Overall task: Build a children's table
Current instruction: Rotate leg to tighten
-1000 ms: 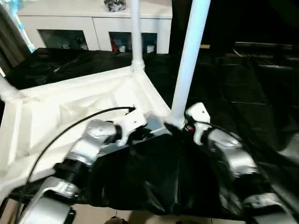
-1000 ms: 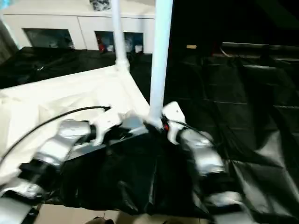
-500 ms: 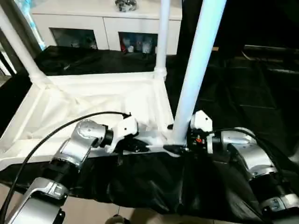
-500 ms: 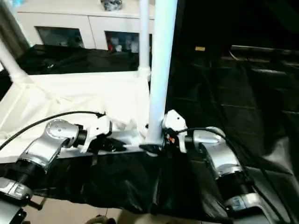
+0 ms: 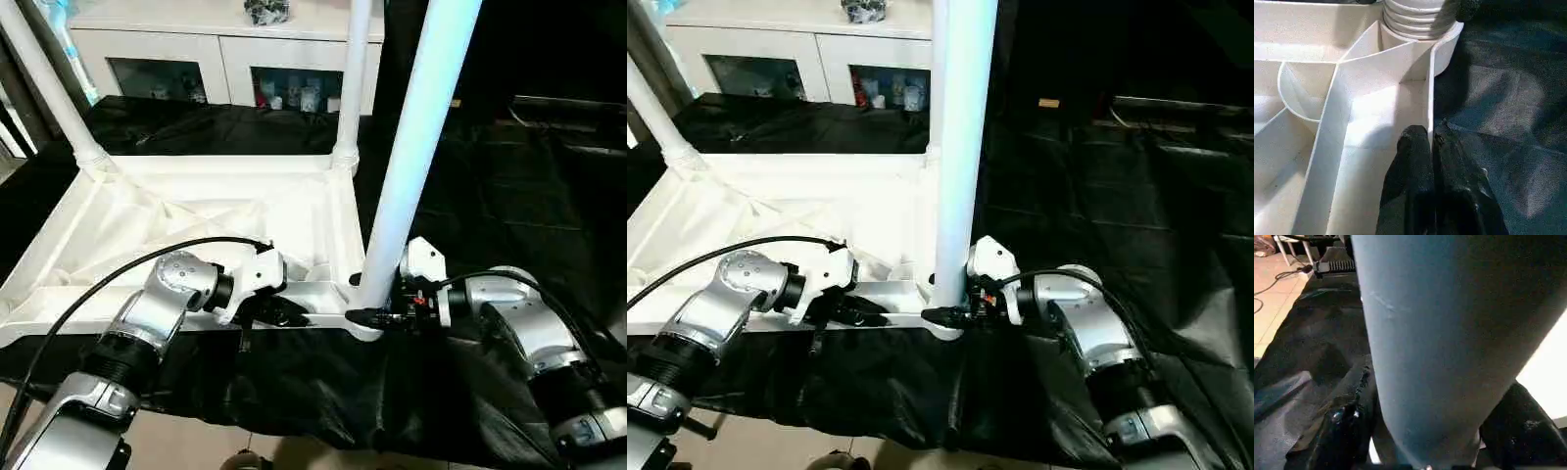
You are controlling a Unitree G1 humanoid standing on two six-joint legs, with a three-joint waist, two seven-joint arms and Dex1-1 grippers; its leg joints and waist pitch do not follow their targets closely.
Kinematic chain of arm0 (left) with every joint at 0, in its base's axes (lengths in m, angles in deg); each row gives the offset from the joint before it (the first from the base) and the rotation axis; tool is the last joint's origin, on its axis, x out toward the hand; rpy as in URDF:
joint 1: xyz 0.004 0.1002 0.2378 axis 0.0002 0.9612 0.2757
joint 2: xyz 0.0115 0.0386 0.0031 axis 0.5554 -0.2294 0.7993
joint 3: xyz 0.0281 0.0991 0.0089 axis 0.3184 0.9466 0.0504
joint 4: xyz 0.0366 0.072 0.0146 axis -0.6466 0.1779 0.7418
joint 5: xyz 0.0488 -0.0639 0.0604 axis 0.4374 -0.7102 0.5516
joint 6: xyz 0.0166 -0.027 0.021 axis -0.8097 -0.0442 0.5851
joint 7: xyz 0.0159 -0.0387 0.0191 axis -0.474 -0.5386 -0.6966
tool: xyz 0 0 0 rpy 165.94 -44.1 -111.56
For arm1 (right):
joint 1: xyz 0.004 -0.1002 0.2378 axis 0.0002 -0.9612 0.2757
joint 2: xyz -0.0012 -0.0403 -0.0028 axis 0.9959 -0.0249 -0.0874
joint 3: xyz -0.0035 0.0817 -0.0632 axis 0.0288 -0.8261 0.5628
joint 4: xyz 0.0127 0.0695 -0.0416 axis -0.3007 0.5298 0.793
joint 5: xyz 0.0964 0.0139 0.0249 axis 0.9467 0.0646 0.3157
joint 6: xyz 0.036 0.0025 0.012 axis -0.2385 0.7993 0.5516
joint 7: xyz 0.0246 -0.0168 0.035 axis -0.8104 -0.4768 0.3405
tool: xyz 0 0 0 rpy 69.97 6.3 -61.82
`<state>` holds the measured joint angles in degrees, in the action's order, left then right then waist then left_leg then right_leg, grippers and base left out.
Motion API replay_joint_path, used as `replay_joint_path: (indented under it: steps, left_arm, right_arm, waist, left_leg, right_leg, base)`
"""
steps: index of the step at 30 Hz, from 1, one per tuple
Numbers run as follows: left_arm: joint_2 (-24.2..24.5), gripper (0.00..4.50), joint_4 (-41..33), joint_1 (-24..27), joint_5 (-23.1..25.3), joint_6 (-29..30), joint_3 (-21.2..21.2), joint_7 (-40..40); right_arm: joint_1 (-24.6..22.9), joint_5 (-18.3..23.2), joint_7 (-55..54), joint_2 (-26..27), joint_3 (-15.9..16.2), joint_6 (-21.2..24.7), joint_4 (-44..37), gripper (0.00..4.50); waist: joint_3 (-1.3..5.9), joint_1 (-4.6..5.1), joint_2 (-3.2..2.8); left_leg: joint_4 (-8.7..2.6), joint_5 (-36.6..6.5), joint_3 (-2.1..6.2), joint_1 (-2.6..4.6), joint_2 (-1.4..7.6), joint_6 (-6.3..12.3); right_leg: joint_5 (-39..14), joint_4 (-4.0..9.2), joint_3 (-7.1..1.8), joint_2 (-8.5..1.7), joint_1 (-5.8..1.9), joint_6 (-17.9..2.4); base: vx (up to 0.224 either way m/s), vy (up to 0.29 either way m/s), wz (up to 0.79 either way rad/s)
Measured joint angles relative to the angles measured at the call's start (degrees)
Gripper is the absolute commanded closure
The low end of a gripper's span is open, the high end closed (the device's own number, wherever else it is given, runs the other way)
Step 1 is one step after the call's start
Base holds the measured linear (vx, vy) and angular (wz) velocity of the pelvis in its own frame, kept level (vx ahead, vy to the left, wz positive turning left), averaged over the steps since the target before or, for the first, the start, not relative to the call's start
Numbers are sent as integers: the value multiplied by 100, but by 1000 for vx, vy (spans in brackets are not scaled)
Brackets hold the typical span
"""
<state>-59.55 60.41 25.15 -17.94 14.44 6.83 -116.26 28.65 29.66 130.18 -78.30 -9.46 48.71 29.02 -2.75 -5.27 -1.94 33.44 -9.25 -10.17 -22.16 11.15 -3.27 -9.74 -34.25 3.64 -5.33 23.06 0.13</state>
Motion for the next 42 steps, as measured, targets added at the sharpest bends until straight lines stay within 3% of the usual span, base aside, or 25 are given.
replay_joint_path:
  steps: [4,7,14,22,23,28,31,42]
  left_arm:
    - [-111,450,9,0,27,72,-11,225]
    - [-335,450,22,-20,212,243,-85,887]
    - [-1075,450,157,-139,514,807,-235,2297]
    - [-1248,450,329,-269,614,897,-270,2727]
    - [-1247,450,330,-269,621,897,-286,2732]
    - [-1136,450,265,-241,611,851,-290,2594]
    - [-1061,450,190,-195,592,787,-290,2447]
    - [-359,450,-122,69,153,389,-287,1090]
  right_arm:
    - [-137,12,-375,117,-147,39,-46,197]
    - [-152,-143,-1401,496,-433,90,145,198]
    - [199,-494,-3811,1470,-985,321,790,198]
    - [494,-716,-4977,1961,-1098,171,1237,198]
    - [521,-755,-5044,1995,-1098,163,1268,142]
    - [497,-630,-4592,1950,-1137,153,1223,94]
    - [412,-605,-4257,1840,-1105,44,1140,94]
    - [64,-365,-1951,802,-500,-59,504,94]
  waist:
    - [2,8,3]
    - [5,59,8]
    - [12,273,14]
    - [11,349,14]
    - [11,350,14]
    - [11,368,14]
    - [11,364,14]
    - [11,263,13]
  left_leg:
    - [0,0,0,6,-2,0]
    - [5,0,1,17,-4,0]
    - [6,0,15,29,-15,0]
    - [2,-1,25,21,-17,0]
    - [3,-1,25,21,-17,0]
    - [-7,-1,25,20,-17,0]
    - [-26,-1,25,20,-17,0]
    - [-48,0,22,7,-5,-2]
  right_leg:
    - [0,0,-2,-1,-6,0]
    - [-14,2,-4,-2,-10,25]
    - [-19,26,-2,-5,-17,32]
    - [-19,45,6,-5,-7,33]
    - [-19,46,6,-5,-5,33]
    - [-19,50,6,-4,4,33]
    - [-14,46,6,-1,9,29]
    - [10,21,11,7,22,-1]
  base:
    - [0,0,0]
    - [0,0,0]
    - [0,0,0]
    - [0,0,0]
    - [0,0,0]
    - [0,0,0]
    - [0,0,0]
    - [5,-2,0]
